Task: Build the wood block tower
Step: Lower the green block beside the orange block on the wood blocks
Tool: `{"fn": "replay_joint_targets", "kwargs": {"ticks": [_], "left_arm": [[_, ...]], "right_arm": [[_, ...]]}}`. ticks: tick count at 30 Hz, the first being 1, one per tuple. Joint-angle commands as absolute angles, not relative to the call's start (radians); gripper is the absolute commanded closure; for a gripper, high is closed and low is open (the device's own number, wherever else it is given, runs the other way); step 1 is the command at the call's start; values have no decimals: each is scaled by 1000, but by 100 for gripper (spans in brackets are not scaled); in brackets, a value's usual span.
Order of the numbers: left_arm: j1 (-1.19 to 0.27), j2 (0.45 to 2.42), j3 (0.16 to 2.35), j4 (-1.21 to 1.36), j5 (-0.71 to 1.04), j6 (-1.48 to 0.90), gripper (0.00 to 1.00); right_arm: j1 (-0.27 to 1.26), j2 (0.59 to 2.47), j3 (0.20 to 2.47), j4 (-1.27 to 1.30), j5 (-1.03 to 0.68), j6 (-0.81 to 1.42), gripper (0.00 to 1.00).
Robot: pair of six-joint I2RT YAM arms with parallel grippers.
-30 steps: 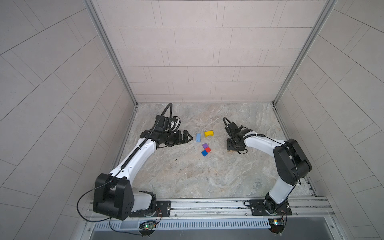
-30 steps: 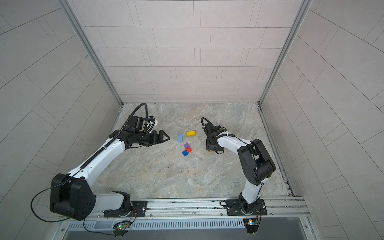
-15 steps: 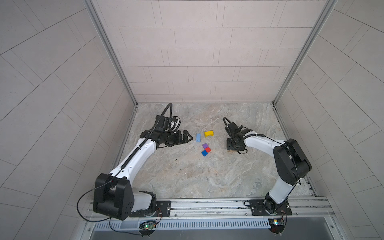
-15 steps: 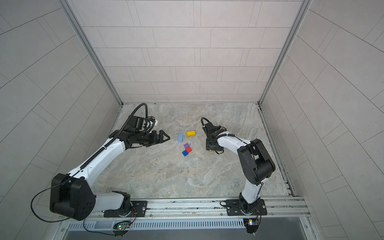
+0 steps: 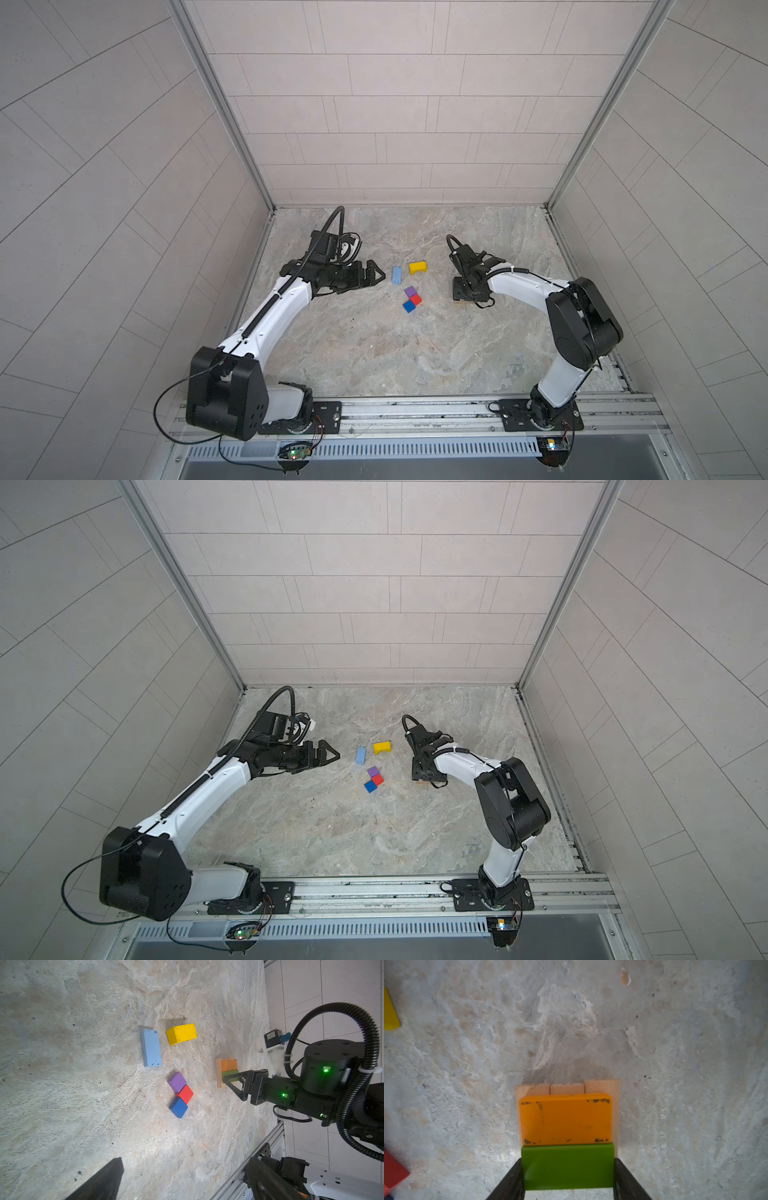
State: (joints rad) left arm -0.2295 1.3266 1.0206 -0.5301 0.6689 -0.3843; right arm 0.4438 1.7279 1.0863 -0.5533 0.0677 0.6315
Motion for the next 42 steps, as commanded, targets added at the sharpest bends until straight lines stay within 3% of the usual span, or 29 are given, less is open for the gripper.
{"fn": "replay_joint_targets", "kwargs": {"ticks": [1, 37, 42], "left_arm": [[-223, 1302, 1012, -526, 673, -378, 0], [-222, 1303, 1008, -525, 673, -379, 0], [-221, 1303, 1009, -525, 673, -379, 0]], "right_arm": [[440, 1742, 1096, -567, 66, 632, 38], [439, 1742, 1103, -567, 86, 638, 35], [439, 1742, 1103, -566, 83, 635, 31]]}}
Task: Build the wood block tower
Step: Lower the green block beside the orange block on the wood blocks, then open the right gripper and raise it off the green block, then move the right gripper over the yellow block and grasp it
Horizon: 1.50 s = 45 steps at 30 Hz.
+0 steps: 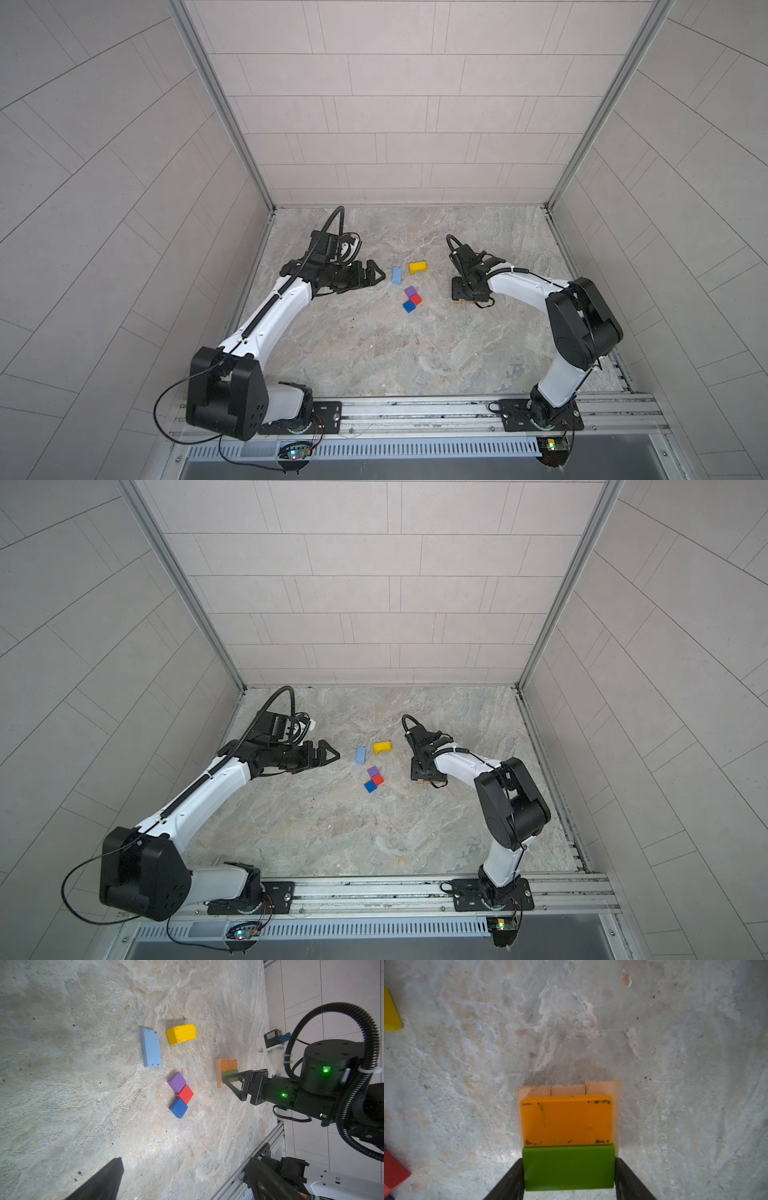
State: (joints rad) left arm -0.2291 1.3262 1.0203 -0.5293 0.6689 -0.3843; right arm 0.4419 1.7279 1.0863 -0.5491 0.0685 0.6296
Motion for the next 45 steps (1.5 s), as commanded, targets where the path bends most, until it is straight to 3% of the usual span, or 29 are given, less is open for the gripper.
{"fn": "replay_joint_targets", "kwargs": {"ticks": [1, 23, 45], "left_arm": [[-221, 1304, 1009, -525, 675, -380, 0], [-216, 1307, 1010, -523, 670, -382, 0], [-171, 1279, 997, -505, 679, -394, 0]], "right_arm": [[439, 1742, 1104, -566, 82, 634, 30], [456, 1619, 1231, -693, 41, 519, 16], [570, 2082, 1784, -796, -5, 482, 15]]}}
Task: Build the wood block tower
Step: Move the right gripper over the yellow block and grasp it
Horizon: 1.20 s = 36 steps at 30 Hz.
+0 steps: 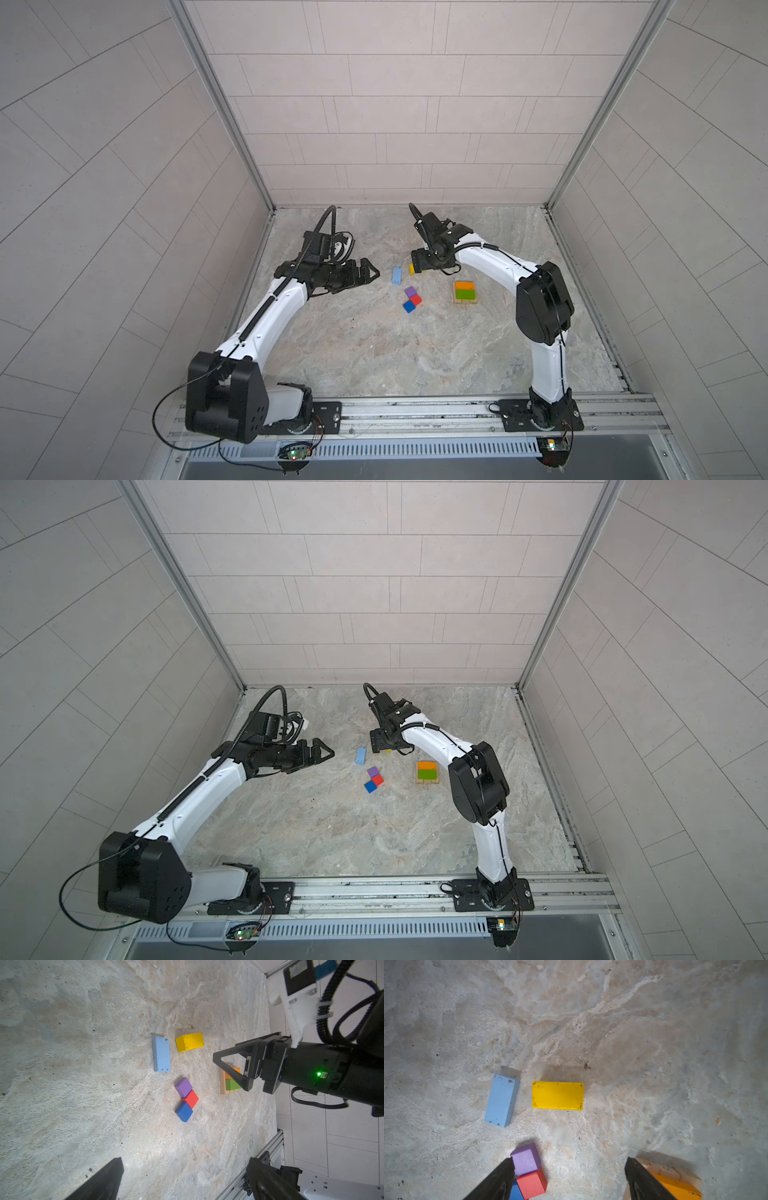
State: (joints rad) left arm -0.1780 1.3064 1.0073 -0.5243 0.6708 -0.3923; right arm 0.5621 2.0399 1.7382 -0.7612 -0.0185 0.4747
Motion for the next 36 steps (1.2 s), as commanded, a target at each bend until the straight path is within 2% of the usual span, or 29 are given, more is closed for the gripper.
{"fn": "replay_joint_targets", "kwargs": {"ticks": [1, 18, 28, 36], "left_arm": [[-170, 1279, 996, -505, 681, -394, 0], [-141, 1276, 992, -493, 692, -403, 0], [-140, 1274, 989, -492, 688, -400, 0], [-140, 1278, 989, -494, 687, -400, 0]], "right_arm": [[573, 2102, 1800, -797, -1, 482, 15], [580, 2300, 1950, -782, 52, 447, 17], [578, 2331, 1960, -786, 64, 428, 28], [578, 2291, 1938, -794, 65, 350, 45]]}}
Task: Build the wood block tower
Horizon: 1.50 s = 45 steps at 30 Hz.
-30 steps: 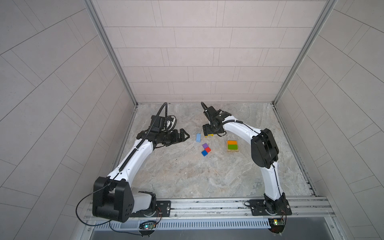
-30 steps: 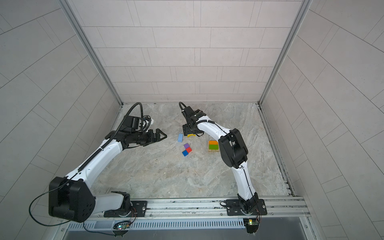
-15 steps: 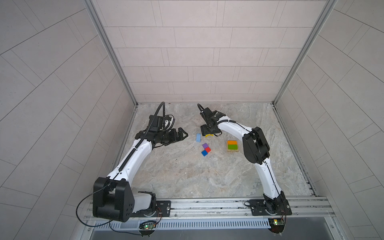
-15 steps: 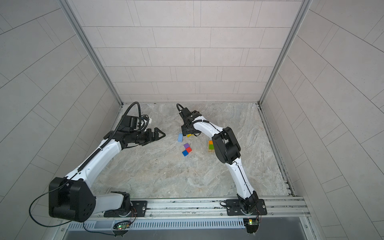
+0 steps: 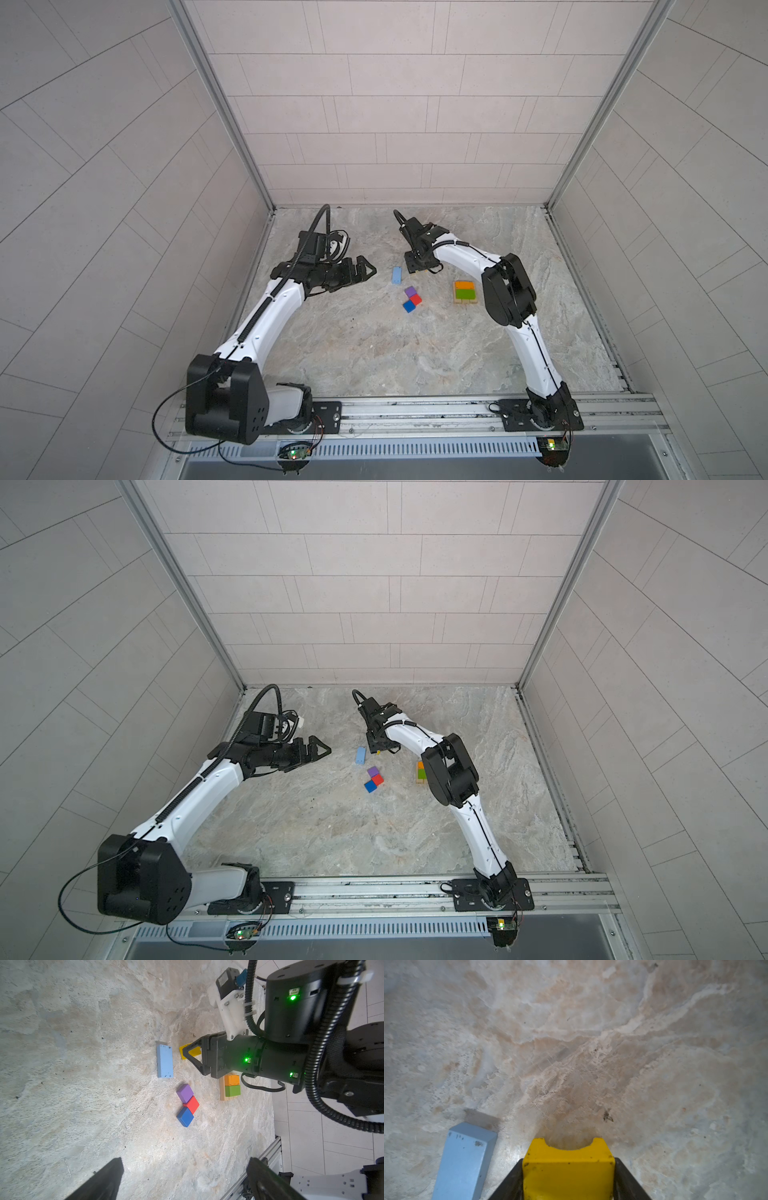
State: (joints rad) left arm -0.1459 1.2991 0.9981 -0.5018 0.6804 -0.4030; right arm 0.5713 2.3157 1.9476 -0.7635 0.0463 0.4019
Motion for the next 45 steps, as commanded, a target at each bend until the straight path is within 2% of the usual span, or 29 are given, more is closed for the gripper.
{"fn": "replay_joint_targets", "kwargs": {"ticks": [1, 15, 26, 29, 35, 40, 45], "left_arm": [[-140, 1276, 987, -494, 688, -399, 0], [-141, 1268, 983, -483, 707, -412, 0], [-140, 1276, 980, -473, 716, -417, 0], [-141, 1282, 978, -472, 718, -421, 0], [-141, 1282, 976, -470, 717, -423, 0], [-142, 1284, 974, -468, 719, -423, 0], [-141, 1284, 973, -466, 718, -425, 0]], "right_arm": [[577, 2279, 1927, -796, 60, 325, 46], [572, 2084, 1686, -807, -18, 17, 47], [572, 2083, 1609, -768, -21, 12, 46], [571, 2064, 1586, -747, -21, 25, 41], [572, 2025, 1591, -749, -26, 62, 22], [572, 1968, 1629, -780, -17, 161, 18], [565, 1936, 1716, -919, 7, 363, 16]]}}
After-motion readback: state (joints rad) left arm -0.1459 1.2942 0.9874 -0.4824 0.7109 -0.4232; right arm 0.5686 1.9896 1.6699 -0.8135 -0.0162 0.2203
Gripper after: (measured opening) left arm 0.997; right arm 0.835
